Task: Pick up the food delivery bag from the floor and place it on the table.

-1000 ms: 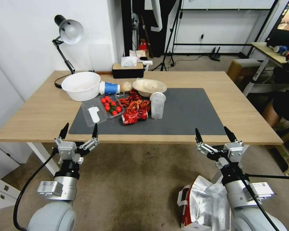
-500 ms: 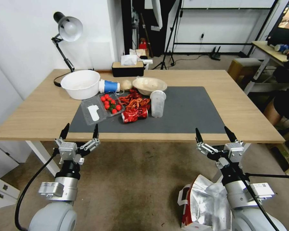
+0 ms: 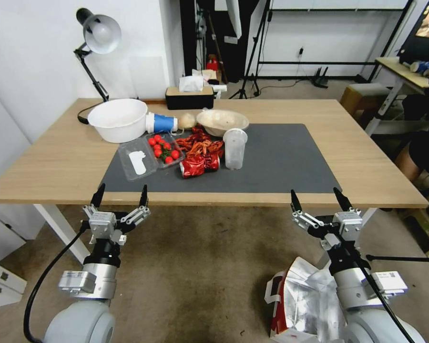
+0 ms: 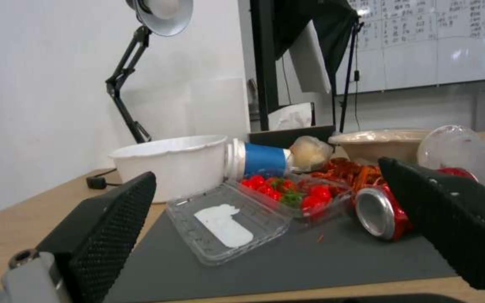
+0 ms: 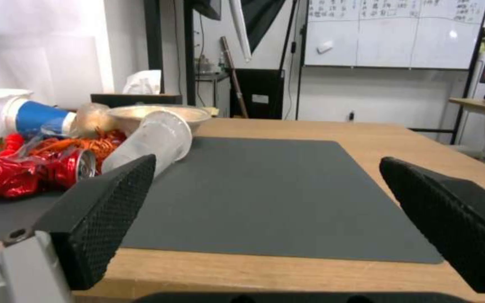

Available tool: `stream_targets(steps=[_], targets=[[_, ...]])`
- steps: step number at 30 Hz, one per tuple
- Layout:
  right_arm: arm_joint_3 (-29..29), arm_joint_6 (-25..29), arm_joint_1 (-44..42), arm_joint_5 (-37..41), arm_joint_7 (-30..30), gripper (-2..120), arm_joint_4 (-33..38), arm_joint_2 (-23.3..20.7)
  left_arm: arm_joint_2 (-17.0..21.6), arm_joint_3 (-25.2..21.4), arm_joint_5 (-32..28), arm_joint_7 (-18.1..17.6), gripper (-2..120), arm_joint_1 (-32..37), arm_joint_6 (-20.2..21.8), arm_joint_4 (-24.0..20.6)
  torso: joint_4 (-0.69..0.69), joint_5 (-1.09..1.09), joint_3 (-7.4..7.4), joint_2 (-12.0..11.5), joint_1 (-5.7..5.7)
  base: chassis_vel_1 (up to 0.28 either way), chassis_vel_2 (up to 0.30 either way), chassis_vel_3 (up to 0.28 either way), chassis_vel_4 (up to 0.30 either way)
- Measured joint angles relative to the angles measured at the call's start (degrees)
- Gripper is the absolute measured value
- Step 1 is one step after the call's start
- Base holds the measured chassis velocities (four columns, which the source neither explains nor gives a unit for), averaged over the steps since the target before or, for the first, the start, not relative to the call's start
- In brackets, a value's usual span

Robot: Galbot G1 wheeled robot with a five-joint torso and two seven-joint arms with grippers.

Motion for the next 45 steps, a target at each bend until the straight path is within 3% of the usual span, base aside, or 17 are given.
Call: stream_targets(steps=[45], targets=[[0.6,-1.56,1.41,2.41,1.54,100,0.5,0.65,-0.65,1.18,1.17,0.14,99,0.89,-0.22,-0.76,0.0,0.0,-6.93,-12.12,-5.16,0.0,0.0,0.0,0.0]])
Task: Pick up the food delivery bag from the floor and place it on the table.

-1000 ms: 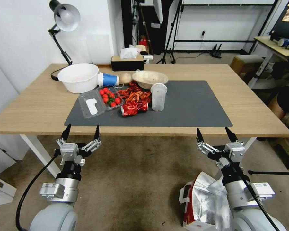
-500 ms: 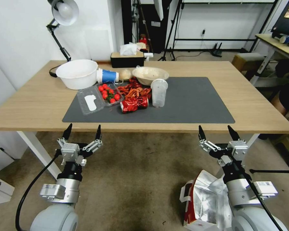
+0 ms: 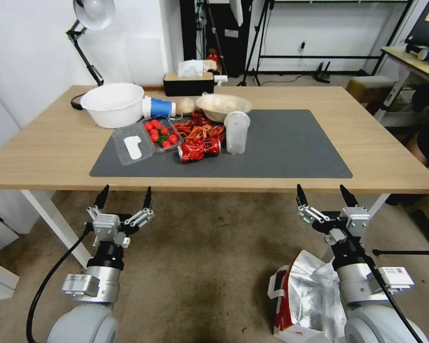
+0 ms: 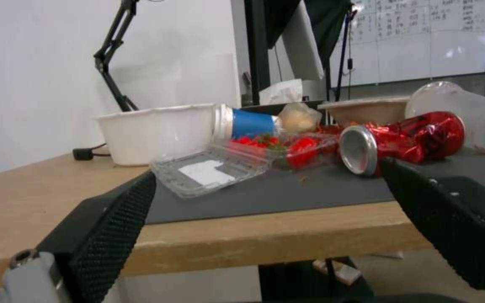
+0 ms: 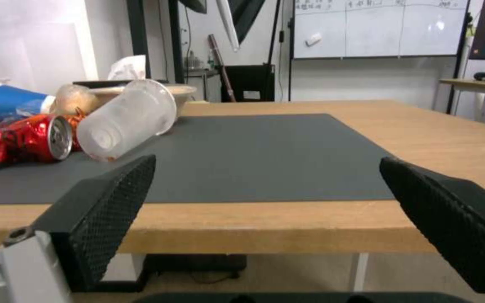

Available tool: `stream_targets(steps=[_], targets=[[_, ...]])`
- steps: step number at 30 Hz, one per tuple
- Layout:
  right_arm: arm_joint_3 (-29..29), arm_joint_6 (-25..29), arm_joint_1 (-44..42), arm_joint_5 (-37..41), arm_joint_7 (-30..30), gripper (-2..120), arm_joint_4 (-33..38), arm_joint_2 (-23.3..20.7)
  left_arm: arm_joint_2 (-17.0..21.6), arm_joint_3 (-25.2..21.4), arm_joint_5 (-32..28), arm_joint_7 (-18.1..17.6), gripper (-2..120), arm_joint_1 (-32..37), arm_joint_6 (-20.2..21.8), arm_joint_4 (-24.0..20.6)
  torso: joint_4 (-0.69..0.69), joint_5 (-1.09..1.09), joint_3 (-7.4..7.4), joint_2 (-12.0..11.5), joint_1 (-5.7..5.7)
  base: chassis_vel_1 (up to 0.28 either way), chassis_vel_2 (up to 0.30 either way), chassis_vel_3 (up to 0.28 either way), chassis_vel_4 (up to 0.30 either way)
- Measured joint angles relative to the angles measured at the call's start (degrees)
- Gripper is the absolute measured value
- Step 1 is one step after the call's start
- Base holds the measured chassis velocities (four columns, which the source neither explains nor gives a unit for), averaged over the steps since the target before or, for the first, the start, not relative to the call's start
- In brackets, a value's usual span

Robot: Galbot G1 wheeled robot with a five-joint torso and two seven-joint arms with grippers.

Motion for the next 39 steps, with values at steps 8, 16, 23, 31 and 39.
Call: stream_targets(steps=[8,16,23,31,39], targets=[[-0.06,-0.24,0.2,0.0,0.36,100,-0.01,0.0,-0.09,-0.08,-0.02,0.0,99,-0.2,0.03,0.16,0.0,0.0,-1.23,-1.99,-0.76,0.0,0.0,0.0,0.0],[-0.01,-1.13,0.72,0.37,1.05,100,-0.14,0.14,-0.28,-0.1,-0.24,0.17,99,-0.38,0.02,0.63,0.0,0.0,-2.55,-4.22,-1.69,0.0,0.0,0.0,0.0],[-0.02,-1.14,0.82,0.26,0.93,100,-0.36,0.17,0.19,0.38,0.01,0.19,99,-0.35,-0.42,1.36,0.0,0.0,-3.54,-5.83,-2.3,0.0,0.0,0.0,0.0],[-0.09,-1.12,0.82,-0.01,0.59,100,-0.68,0.28,0.08,0.28,0.15,0.18,99,-0.47,-0.65,1.93,0.0,0.0,-4.67,-7.72,-3.06,0.0,0.0,0.0,0.0],[-0.05,-0.84,0.71,-0.09,0.22,100,-0.69,0.27,0.25,-0.18,0.07,0.2,99,-0.23,-0.68,1.44,0.0,0.0,-5.89,-9.7,-3.81,0.0,0.0,0.0,0.0]])
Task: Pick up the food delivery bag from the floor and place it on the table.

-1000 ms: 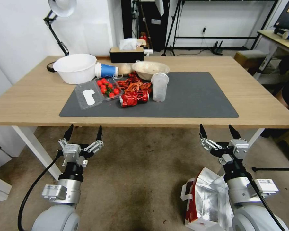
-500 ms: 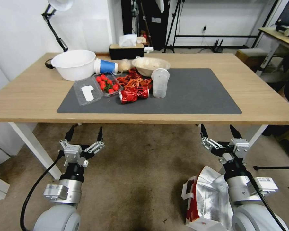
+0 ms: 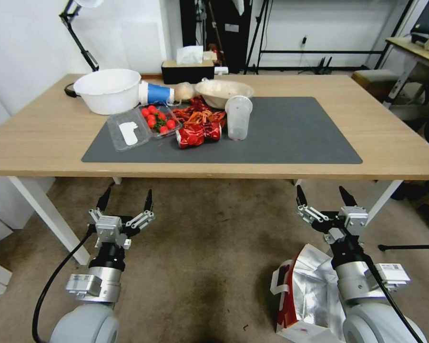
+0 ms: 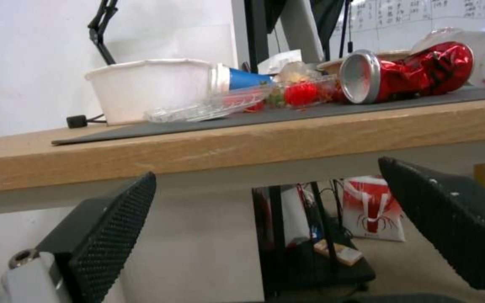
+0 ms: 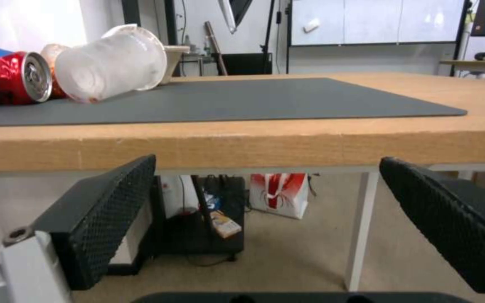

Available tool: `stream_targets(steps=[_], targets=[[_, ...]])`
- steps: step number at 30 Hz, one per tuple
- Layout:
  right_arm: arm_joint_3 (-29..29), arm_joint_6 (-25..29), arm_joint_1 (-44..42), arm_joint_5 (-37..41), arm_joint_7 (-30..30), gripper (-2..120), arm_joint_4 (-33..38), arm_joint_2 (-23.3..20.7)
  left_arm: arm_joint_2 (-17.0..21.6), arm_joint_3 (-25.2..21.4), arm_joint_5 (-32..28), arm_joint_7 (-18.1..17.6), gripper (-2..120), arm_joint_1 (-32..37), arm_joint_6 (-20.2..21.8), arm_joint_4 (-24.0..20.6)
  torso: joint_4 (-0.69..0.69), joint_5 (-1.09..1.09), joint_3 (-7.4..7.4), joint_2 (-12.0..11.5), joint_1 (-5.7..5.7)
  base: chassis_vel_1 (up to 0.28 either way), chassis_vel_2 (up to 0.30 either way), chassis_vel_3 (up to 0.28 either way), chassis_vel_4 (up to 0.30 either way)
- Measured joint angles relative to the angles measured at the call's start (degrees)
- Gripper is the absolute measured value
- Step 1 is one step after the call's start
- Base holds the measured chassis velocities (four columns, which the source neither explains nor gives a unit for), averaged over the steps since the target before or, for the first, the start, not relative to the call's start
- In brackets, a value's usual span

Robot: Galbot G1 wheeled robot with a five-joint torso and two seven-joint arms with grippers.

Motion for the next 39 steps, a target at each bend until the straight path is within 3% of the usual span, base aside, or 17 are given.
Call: stream_targets(steps=[39], targets=[[-0.09,3.92,0.2,-0.34,-1.35,100,-0.39,0.23,0.25,-0.6,-0.29,1.18,98,0.92,0.45,-1.28,0.0,0.0,-5.78,-9.09,-3.31,0.0,0.0,0.0,0.0]])
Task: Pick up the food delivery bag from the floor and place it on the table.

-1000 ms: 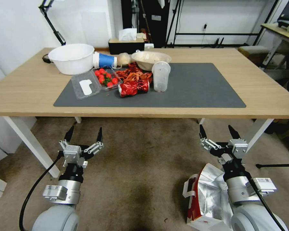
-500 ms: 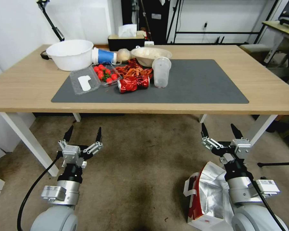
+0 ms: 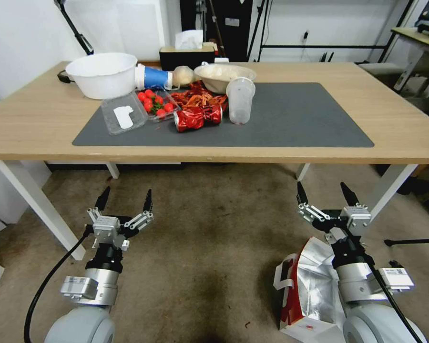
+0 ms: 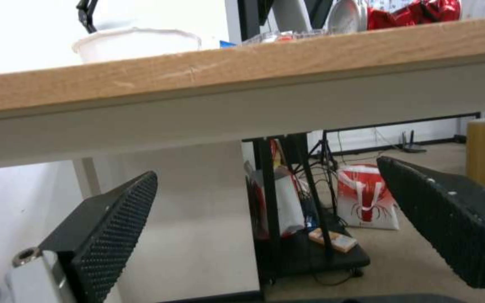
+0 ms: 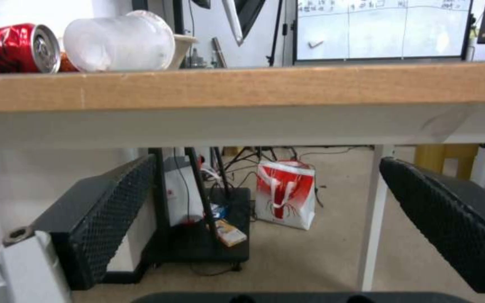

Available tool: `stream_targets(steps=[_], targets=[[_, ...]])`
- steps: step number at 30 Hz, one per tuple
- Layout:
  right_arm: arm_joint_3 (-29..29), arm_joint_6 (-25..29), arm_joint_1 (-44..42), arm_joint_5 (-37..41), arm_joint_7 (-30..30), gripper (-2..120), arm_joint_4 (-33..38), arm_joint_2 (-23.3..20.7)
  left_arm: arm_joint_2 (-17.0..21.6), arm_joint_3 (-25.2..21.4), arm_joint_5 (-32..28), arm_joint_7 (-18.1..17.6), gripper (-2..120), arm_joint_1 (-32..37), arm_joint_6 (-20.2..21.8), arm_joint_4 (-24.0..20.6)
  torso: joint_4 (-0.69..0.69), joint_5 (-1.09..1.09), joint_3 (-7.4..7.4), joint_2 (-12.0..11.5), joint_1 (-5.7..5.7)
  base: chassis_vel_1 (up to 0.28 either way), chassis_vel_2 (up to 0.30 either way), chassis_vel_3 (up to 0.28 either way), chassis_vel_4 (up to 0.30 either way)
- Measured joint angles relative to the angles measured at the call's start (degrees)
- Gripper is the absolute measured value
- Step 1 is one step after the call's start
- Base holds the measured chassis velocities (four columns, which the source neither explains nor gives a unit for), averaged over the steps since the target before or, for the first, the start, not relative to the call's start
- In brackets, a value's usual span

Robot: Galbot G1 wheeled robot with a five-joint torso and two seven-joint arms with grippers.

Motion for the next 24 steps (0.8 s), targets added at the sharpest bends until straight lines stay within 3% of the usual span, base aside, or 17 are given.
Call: stream_targets(steps=[24], targets=[[0.14,0.17,-0.26,-0.35,-0.47,100,-0.22,0.22,0.0,0.32,0.14,0.23,98,-0.16,0.05,0.48,0.0,0.0,-3.65,-5.36,-1.73,0.0,0.0,0.0,0.0]])
